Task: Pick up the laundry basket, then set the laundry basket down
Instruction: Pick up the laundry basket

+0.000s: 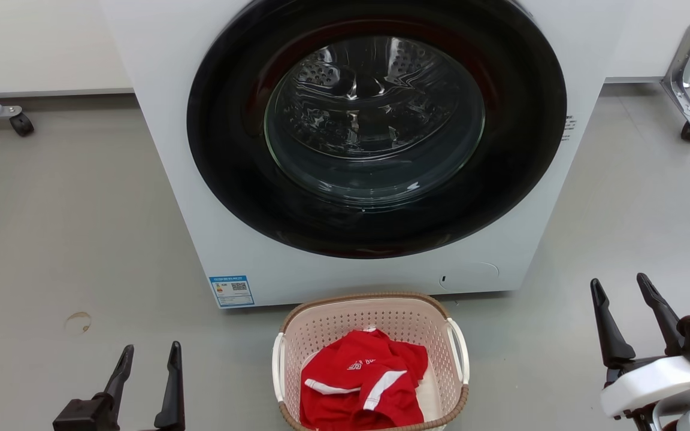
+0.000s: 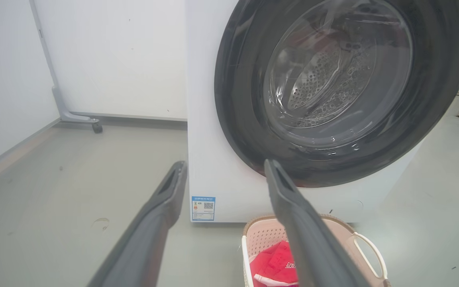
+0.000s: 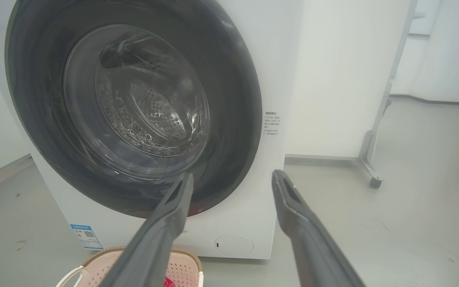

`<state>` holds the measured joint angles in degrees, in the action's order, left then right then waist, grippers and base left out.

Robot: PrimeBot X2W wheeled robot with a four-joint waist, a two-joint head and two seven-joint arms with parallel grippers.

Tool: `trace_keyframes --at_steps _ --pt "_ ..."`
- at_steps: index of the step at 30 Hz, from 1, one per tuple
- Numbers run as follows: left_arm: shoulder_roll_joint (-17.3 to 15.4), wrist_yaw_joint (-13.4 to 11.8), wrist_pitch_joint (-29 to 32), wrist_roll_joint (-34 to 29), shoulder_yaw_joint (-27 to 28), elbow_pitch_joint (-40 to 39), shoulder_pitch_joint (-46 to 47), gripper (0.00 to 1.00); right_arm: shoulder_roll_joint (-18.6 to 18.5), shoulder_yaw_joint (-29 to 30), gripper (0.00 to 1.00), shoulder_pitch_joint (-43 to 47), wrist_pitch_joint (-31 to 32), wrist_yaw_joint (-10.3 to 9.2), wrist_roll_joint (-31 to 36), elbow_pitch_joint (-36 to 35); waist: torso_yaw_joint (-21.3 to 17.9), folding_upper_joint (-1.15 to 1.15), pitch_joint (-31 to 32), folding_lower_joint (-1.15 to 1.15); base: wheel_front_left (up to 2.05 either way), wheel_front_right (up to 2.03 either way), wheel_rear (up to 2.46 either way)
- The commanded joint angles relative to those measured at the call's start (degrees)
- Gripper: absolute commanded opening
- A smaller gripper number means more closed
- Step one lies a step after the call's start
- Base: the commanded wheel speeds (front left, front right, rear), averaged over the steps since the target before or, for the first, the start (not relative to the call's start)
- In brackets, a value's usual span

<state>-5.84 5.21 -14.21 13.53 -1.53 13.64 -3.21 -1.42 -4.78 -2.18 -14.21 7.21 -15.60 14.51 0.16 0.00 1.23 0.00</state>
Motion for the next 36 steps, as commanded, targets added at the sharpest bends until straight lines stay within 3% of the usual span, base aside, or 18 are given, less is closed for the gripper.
trace_keyframes --at_steps 1,12,36 --pt "-1.01 -0.50 -0.34 -0.39 1.50 -1.17 1.57 1.00 -1.45 -1.12 1.00 -2.35 -0.79 0.28 0.07 -1.44 0.16 0.00 -0.11 0.00 0.00 0.00 0.00" --pt "-1.89 -0.27 0.09 0.65 1.33 -1.55 2.61 1.00 -1.45 -0.87 1.00 -2.39 -0.79 0.28 -0.34 -0.85 1.90 0.00 -4.66 0.00 0.00 0.00 0.00" --pt "1.18 2.23 -0.78 6.02 -4.23 2.35 13.21 1.00 -1.45 0.45 1.00 -3.03 -0.79 0.28 2.01 -2.43 5.47 0.00 -30.97 0.00 0.00 0.00 0.00"
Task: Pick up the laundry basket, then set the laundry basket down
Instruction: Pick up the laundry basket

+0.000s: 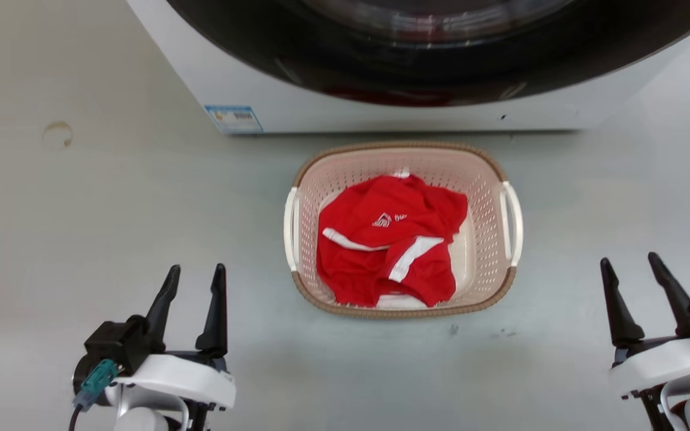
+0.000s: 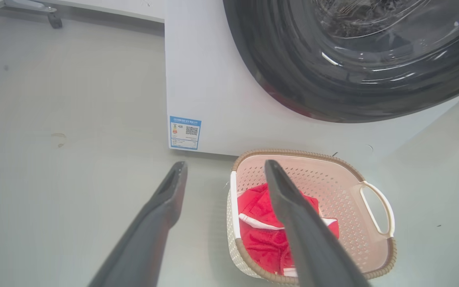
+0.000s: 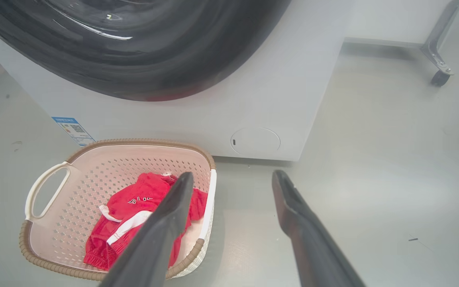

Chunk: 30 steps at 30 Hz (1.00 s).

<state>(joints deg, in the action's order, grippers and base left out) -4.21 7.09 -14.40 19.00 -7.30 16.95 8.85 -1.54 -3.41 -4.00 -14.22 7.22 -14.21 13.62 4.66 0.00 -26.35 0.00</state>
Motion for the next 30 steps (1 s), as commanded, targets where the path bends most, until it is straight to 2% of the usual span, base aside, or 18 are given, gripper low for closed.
trace_keyframes --at_steps 1,9,14,22,30 --pt "-0.34 0.36 -0.59 0.90 0.91 -0.91 1.58 1.00 -1.33 -0.54 1.00 -1.14 -0.78 0.26 0.96 -1.81 1.22 0.00 -4.66 0.00 0.00 0.00 0.00" --pt "-0.31 0.38 -0.59 4.46 -3.78 1.25 6.97 1.00 -1.33 2.33 1.00 -2.97 -0.78 0.26 2.36 -2.80 3.36 0.00 -14.32 0.00 0.00 0.00 0.00" --pt "-1.16 0.39 -0.60 6.45 -6.51 3.08 11.86 1.00 -1.33 1.97 1.00 -6.14 -0.78 0.26 2.36 -1.65 3.93 0.00 -18.39 0.00 0.00 0.00 0.00" --pt "-2.00 0.39 -0.60 8.98 -10.21 5.61 17.79 1.00 -1.33 0.71 1.00 -10.69 -0.78 0.26 1.09 1.60 3.82 0.00 -21.21 0.00 0.00 0.00 0.00" --pt "-3.72 0.39 -0.60 11.03 -16.16 12.06 24.82 1.00 -1.33 -2.95 1.00 -16.42 -0.78 0.26 -0.26 6.69 3.00 0.00 -22.59 0.00 0.00 0.00 0.00"
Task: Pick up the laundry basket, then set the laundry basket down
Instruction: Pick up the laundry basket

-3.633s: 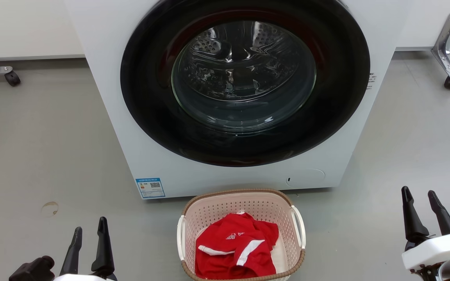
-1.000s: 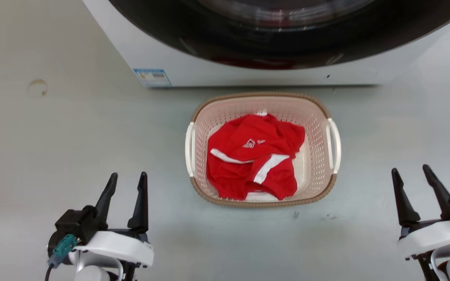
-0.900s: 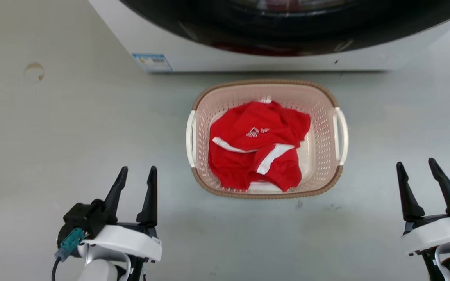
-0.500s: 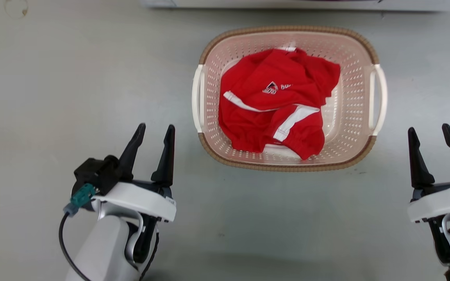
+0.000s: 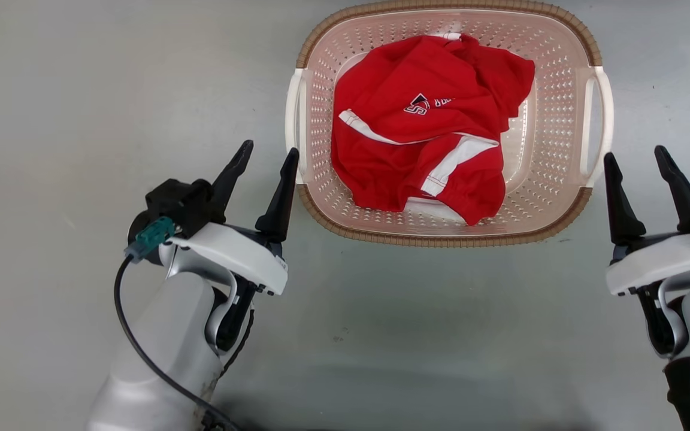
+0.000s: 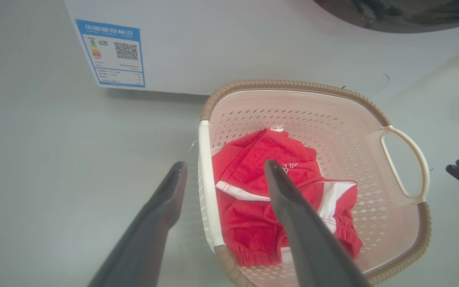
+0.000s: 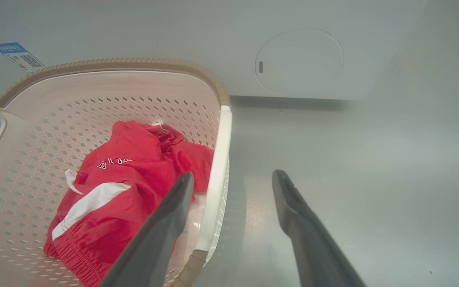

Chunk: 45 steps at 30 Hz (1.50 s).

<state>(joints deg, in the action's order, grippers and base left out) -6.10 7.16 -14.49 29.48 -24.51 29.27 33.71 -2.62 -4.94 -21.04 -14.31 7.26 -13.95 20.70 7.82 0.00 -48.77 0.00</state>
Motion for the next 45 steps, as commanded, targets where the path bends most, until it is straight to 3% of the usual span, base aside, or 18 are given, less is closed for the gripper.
trace_keyframes --at_steps 1,10,28,45 --pt "-2.03 0.33 -0.51 0.93 0.17 0.68 0.86 1.00 -0.26 -1.98 1.00 -0.16 -0.69 0.23 -0.90 0.39 -0.21 0.00 -0.33 0.00 0.00 0.00 0.00" --pt "-3.93 0.33 -0.51 4.75 -6.12 8.61 7.25 1.00 -0.26 -7.66 1.00 -7.23 -0.69 0.23 -3.89 8.51 -0.84 0.00 -2.06 0.00 0.00 0.00 0.00" --pt "-4.72 0.33 -0.51 10.24 -15.39 17.62 17.85 1.00 -0.26 -14.85 1.00 -19.87 -0.69 0.23 -8.40 20.36 -0.55 0.00 -7.85 0.00 0.00 0.00 0.00" --pt "-7.09 0.33 -0.51 13.64 -22.76 21.06 23.72 1.00 -0.26 -18.24 1.00 -23.00 -0.69 0.23 -11.07 21.10 -0.95 0.00 -10.28 0.00 0.00 0.00 0.00"
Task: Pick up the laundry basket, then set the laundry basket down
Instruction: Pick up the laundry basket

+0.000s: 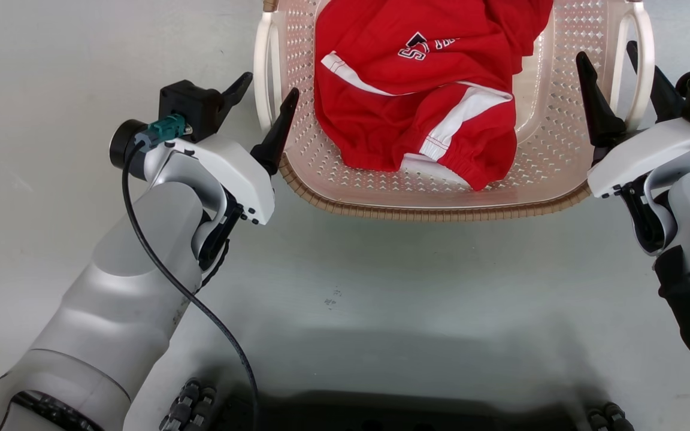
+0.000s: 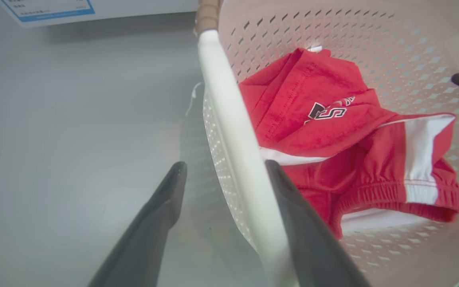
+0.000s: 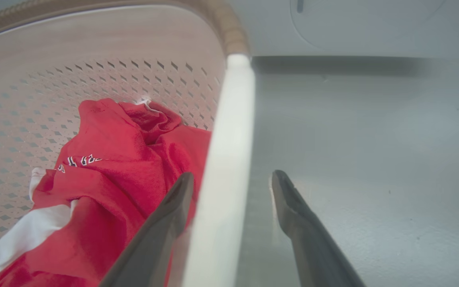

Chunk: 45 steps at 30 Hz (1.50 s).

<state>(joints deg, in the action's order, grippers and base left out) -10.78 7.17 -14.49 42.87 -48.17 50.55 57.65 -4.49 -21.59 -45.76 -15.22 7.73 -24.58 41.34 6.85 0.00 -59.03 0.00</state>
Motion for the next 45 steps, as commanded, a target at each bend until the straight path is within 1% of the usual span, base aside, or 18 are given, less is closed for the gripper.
trace_keyframes --at_steps 1,13,14,15,17,29,45 --pt "-2.48 0.32 -0.51 0.38 0.71 -0.19 -0.01 1.00 1.61 -1.76 1.00 1.68 0.22 -0.24 -0.54 0.44 0.00 0.00 -0.06 0.00 0.00 0.00 0.00" --pt "-2.83 0.32 -0.51 1.80 -0.71 -0.10 0.78 1.00 1.61 -3.84 1.00 1.16 0.22 -0.24 -2.00 0.25 -0.90 0.00 -0.33 0.00 0.00 0.00 0.00" --pt "-2.88 0.32 -0.51 1.92 -0.86 -0.33 0.78 0.58 1.61 -4.14 1.00 1.16 0.22 -0.24 -2.08 0.26 -0.96 0.00 -0.34 0.00 0.00 0.00 0.00" --pt "-2.87 0.32 -0.51 2.20 -1.19 -0.31 0.64 0.00 1.61 -4.50 0.00 1.17 0.22 -0.24 -2.29 0.30 -1.01 0.00 -0.32 0.00 0.00 0.00 0.00" --pt "-3.00 0.32 -0.51 2.47 -2.22 -0.32 0.74 0.00 1.61 -5.43 0.00 1.06 0.22 -0.24 -2.65 0.66 -1.04 0.00 -0.29 0.00 0.00 0.00 0.00" --pt "-3.50 0.32 -0.51 4.44 -3.20 0.57 0.43 0.00 1.61 -7.56 0.00 1.03 0.22 -0.24 -3.86 1.73 -1.44 0.00 0.79 0.00 0.00 0.00 0.00" --pt "-4.26 0.32 -0.51 7.00 -4.35 3.06 -0.91 0.00 1.61 -10.59 0.00 -0.65 0.22 -0.24 -6.04 5.98 -2.66 0.00 3.55 0.00 0.00 0.00 0.00"
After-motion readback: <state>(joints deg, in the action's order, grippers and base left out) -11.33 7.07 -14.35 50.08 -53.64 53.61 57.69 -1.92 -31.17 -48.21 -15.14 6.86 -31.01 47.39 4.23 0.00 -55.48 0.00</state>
